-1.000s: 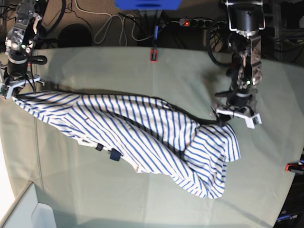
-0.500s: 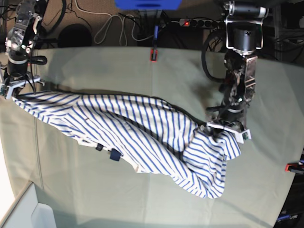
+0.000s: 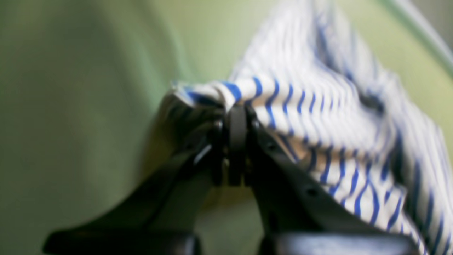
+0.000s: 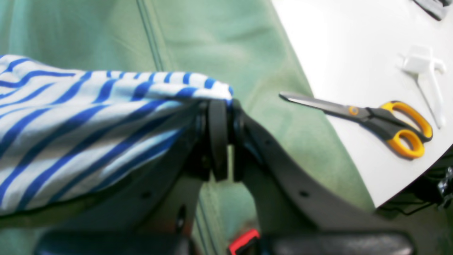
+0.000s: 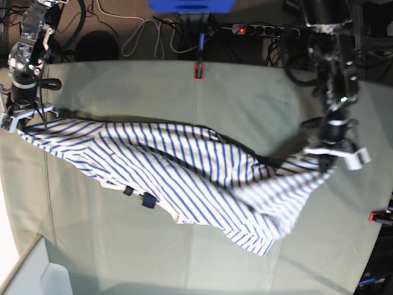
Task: Layout the t-shirt on the table in an organized manner, then fold the t-shirt properly
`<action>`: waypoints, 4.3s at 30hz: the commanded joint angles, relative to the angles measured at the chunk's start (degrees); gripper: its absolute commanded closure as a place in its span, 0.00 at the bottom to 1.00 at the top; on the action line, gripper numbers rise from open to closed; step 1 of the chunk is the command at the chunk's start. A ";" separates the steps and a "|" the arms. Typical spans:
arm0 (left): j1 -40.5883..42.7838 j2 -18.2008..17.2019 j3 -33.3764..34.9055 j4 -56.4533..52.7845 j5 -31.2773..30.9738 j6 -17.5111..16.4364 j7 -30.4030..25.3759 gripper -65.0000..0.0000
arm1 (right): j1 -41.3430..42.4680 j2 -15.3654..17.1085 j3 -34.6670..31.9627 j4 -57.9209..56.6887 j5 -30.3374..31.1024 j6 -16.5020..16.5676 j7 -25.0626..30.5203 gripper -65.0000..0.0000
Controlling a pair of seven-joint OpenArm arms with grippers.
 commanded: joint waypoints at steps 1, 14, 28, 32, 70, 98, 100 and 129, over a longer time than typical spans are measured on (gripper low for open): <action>-0.07 -0.50 -2.20 2.96 -0.07 -0.36 0.14 1.00 | 0.34 0.81 0.28 0.96 -0.21 -0.27 1.67 1.00; -5.35 -4.90 -31.04 17.21 -0.07 -0.62 30.11 1.00 | 1.13 1.96 0.28 3.60 -0.21 -0.18 1.76 1.00; 2.30 -1.82 -32.71 3.67 0.02 -0.62 35.21 1.00 | -1.06 1.25 0.45 4.66 -0.21 8.08 1.32 1.00; 2.30 -1.56 -32.97 0.50 0.02 -0.62 35.13 1.00 | -1.42 0.29 0.80 4.66 -0.21 9.31 1.32 1.00; -26.89 -6.66 -6.42 -18.75 -11.58 -0.19 20.80 0.46 | 6.23 -1.82 0.28 3.78 -0.21 9.49 1.23 1.00; -12.82 -4.37 -9.15 -22.27 -14.92 -0.54 20.18 0.94 | 5.97 -3.14 0.28 3.78 -0.21 9.49 1.23 1.00; -12.82 -4.37 -9.15 -21.30 -14.92 -0.54 20.71 1.00 | 5.88 -3.14 0.28 3.78 -0.21 9.49 1.23 1.00; -8.16 -5.78 -33.15 15.80 -17.74 -0.54 39.52 1.00 | 5.79 -2.88 0.36 4.22 -0.21 9.49 1.23 1.00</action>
